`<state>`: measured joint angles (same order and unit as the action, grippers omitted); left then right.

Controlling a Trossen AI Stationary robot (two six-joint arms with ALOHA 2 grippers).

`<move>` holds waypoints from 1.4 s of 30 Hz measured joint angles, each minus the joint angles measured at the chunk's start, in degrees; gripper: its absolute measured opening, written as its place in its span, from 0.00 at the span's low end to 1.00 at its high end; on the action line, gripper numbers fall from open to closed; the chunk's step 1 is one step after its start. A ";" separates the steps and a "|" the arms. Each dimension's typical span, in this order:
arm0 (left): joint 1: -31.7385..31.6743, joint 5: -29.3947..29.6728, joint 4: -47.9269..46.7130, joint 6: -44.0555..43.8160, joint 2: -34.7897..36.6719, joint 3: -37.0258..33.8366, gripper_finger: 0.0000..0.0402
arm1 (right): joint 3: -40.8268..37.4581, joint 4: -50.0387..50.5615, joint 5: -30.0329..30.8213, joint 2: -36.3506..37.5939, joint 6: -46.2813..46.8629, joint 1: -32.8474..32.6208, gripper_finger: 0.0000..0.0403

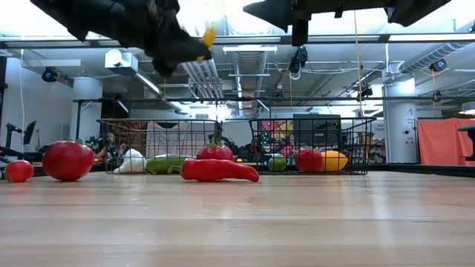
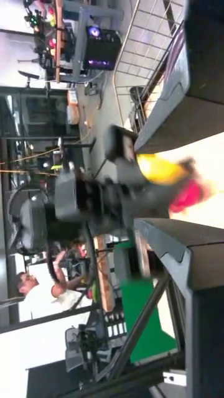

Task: Sort produce into baskets
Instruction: Put the small yellow corn into the left wire basket

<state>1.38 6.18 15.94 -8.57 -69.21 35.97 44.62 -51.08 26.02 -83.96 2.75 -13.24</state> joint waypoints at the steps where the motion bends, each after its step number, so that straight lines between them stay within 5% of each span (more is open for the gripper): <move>1: -1.44 1.13 -3.01 -0.21 1.81 0.00 0.03 | 0.00 0.56 -0.02 0.39 0.28 -0.01 0.42; 9: -19.68 2.91 -30.05 -1.63 11.03 5.86 0.03 | 0.02 1.53 -0.03 0.86 0.34 0.15 0.39; 18: -37.27 -2.93 -48.92 8.59 1.59 17.02 0.03 | 0.02 1.77 -0.79 0.24 1.20 1.30 0.39; 33: -44.48 -3.86 -67.46 27.98 -17.82 35.30 0.03 | 0.02 4.37 -0.96 0.22 1.91 1.30 0.40; 42: -48.61 -3.86 -68.93 33.94 -23.09 36.18 0.04 | 0.04 6.30 -0.96 0.20 3.35 1.28 0.39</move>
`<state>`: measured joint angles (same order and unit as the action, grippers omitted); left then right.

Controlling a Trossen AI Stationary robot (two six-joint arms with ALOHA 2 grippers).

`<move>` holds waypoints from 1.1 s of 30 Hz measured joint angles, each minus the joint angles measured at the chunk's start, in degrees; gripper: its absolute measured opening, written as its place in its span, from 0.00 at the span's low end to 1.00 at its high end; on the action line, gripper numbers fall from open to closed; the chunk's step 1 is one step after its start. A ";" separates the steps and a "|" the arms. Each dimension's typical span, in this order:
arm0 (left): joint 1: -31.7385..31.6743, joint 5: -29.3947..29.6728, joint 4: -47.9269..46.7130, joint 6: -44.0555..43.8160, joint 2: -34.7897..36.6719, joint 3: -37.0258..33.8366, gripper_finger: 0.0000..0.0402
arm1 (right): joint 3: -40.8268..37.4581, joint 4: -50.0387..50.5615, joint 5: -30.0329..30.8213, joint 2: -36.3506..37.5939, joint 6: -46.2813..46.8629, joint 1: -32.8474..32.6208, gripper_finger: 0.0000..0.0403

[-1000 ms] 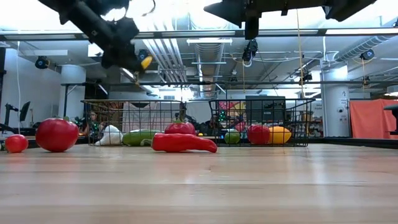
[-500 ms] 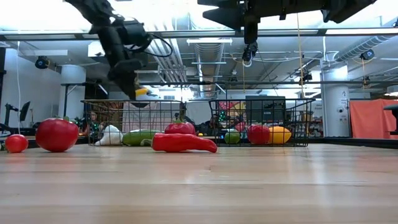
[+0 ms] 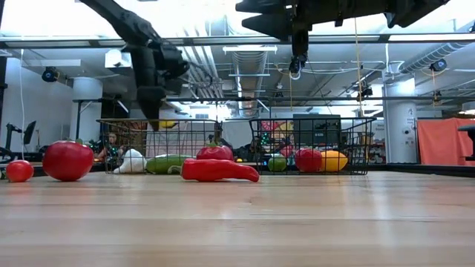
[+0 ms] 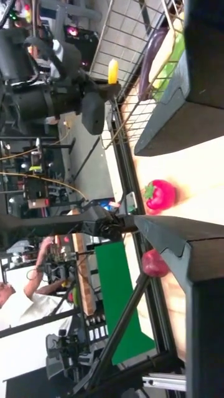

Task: Sort produce into baskets
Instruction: Put the small yellow corn into the left wire basket

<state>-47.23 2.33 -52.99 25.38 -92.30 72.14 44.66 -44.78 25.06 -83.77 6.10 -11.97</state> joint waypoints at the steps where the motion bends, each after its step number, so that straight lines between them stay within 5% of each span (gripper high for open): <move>1: -0.44 0.00 0.06 0.35 -0.59 -0.22 0.04 | 0.00 0.20 0.00 0.00 0.21 0.00 0.40; 33: -1.65 -0.10 1.80 1.10 -9.02 -0.58 0.08 | 0.00 1.17 0.00 0.00 0.38 0.00 0.44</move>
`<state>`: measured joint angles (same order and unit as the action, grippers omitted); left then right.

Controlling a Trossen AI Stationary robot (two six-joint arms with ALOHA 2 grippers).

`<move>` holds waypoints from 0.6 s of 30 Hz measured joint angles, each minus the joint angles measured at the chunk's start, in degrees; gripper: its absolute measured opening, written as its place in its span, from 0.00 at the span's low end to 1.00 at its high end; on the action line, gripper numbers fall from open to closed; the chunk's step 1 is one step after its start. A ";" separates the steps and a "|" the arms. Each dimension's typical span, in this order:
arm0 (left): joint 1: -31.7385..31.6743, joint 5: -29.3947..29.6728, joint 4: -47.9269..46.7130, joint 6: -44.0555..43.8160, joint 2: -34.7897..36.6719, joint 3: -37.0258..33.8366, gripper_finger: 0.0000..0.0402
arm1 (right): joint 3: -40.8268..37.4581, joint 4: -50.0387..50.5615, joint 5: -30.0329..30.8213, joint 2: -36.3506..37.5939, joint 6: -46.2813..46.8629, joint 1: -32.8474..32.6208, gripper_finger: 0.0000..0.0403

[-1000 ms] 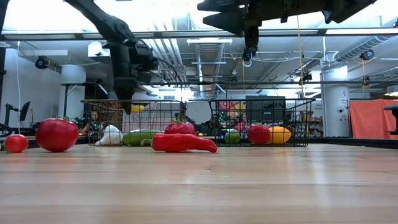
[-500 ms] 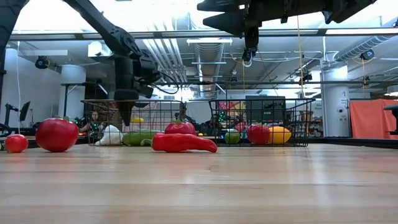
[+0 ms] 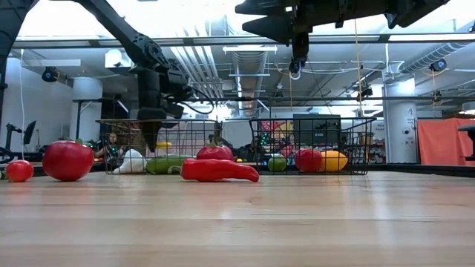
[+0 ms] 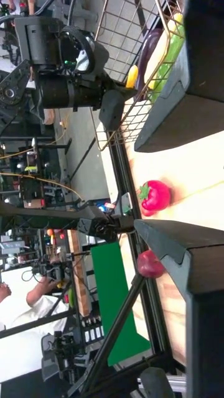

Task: Sort produce into baskets
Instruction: Put the small yellow corn into the left wire basket

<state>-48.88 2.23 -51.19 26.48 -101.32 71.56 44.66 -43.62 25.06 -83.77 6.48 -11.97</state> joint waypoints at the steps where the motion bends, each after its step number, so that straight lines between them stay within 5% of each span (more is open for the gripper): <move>1: 0.00 0.14 0.30 -0.02 0.00 0.05 0.08 | 0.00 0.00 0.00 0.00 0.00 0.00 0.44; 18: 0.00 0.27 0.70 0.21 0.09 0.05 0.11 | 0.00 0.09 0.02 0.00 -0.35 0.00 0.44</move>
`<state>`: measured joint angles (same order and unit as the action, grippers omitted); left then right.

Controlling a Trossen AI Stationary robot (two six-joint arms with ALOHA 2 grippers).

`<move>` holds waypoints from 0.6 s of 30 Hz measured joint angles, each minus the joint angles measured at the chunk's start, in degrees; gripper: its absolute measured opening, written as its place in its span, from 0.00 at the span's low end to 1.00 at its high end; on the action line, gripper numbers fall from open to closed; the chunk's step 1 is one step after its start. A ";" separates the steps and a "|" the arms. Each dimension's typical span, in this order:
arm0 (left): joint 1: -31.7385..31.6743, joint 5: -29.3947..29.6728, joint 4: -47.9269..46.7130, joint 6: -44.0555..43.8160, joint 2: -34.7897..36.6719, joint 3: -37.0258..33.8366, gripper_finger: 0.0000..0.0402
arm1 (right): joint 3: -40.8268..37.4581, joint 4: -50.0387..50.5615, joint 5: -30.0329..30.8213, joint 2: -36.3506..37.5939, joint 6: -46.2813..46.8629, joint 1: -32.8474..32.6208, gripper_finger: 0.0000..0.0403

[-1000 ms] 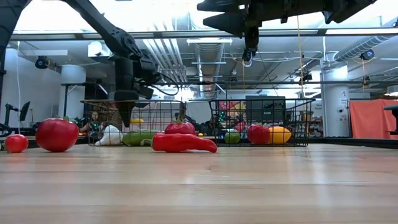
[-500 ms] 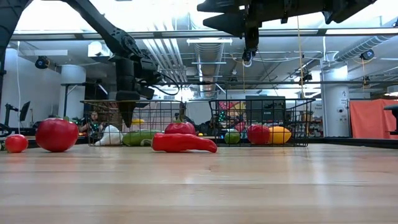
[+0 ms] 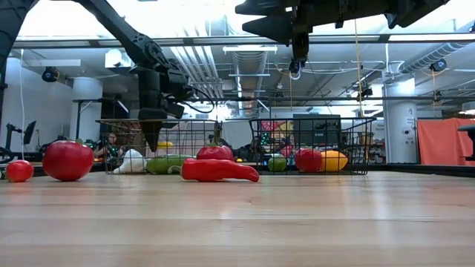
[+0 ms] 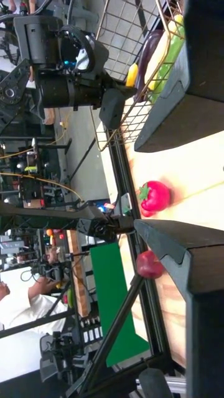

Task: Sort produce into baskets
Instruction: Put the small yellow corn into the left wire basket, then put the left large red tomato into the right wire basket

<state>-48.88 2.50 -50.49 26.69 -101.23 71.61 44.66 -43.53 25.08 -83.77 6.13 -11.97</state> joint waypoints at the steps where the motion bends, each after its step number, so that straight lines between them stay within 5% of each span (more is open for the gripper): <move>1: 0.00 0.00 0.04 0.02 0.02 0.00 0.13 | 0.00 0.00 -0.02 0.00 -0.04 0.00 0.44; 10: 0.00 0.02 -0.61 -0.16 0.03 2.87 0.27 | -0.02 0.07 0.00 0.00 -0.24 0.00 0.44; 18: 0.05 -0.04 -4.66 -2.18 0.51 9.03 0.30 | -0.02 0.14 0.00 -0.02 -0.35 0.00 0.44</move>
<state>-48.84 2.46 -55.15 24.51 -100.72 80.64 44.64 -43.39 25.08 -83.79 5.78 -11.97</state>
